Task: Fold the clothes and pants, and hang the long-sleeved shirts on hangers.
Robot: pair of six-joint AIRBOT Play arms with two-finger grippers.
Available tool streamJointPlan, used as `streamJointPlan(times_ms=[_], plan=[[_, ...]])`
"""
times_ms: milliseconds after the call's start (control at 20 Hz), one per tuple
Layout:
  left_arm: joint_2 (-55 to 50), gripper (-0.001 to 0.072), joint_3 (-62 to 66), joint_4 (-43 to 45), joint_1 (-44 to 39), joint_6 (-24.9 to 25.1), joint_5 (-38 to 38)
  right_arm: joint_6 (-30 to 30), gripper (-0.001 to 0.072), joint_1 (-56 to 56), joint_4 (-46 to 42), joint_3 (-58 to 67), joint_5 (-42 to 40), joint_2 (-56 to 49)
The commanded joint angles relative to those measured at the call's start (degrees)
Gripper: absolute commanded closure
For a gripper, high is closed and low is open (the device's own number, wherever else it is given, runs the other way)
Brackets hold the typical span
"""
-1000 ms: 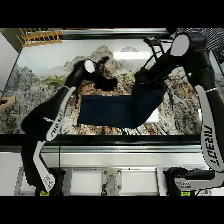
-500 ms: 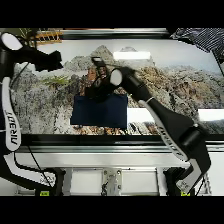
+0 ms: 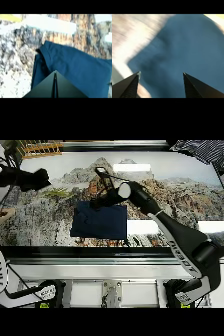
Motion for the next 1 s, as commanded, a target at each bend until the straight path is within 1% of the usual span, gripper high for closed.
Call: streamJointPlan(times_ms=[0, 100, 150, 200, 300, 400, 600, 650, 700, 750, 800, 850, 900, 950], plan=[[6.8, 0.0696, -16.6, -0.1, -3.6, 1.3, 5.6, 2.3, 0.0128, -8.7, -7.7, -15.1, 5.4, 7.9], [9.2, 0.0697, -23.4, -0.1, -6.2, 1.3, 8.3, 3.7, 0.0116, -15.0, -4.8, -24.6, 4.4, 9.8], [9.9, 0.0697, -25.5, -0.2, -7.4, 1.3, 9.3, 3.3, 0.0091, -17.6, -0.6, -27.9, 3.3, 9.7], [10.6, 0.0697, -27.2, -0.2, -8.5, 1.3, 10.4, 2.4, -0.0006, -19.7, 4.5, -30.9, 1.5, 9.3], [11.0, 0.0697, -28.8, -0.2, -10.4, 1.3, 10.6, -1.8, -0.0008, -21.6, 14.4, -34.3, -1.9, 7.3], [11.0, 0.0697, -28.7, -0.2, -11.8, 1.3, 10.7, -6.8, -0.0008, -21.0, 22.2, -34.5, -2.9, 4.2], [11.0, 0.0697, -28.7, -0.5, -13.5, 1.2, 11.6, -15.5, -0.0007, -16.5, 38.8, -34.5, -7.4, -1.5], [11.0, 0.0697, -28.7, -0.5, -13.8, 1.2, 11.6, -17.4, 0.0013, -15.1, 41.8, -34.5, -8.5, -2.1], [11.0, 0.0697, -28.7, -0.5, -13.9, 1.2, 11.6, -19.7, 0.0140, -13.8, 44.5, -34.4, -9.9, -2.5], [11.0, 0.0697, -28.7, -0.6, -13.9, 1.0, 11.6, -23.0, 0.0364, -12.7, 47.2, -34.4, -11.4, -2.5], [11.0, 0.0696, -28.7, -0.6, -13.9, 0.8, 11.6, -25.8, 0.0613, -12.5, 48.5, -33.9, -11.7, -2.2], [11.0, 0.0697, -28.7, -0.6, -13.9, 0.8, 11.5, -26.7, 0.0697, -13.0, 47.3, -32.8, -11.6, -1.3], [11.0, 0.0697, -28.7, -0.5, -13.9, 0.8, 11.4, -26.3, 0.0697, -14.4, 44.1, -31.7, -11.0, 0.3], [11.0, 0.0697, -28.7, -0.5, -13.9, 0.8, 11.3, -23.5, 0.0698, -16.4, 38.3, -30.8, -10.8, 2.9]])
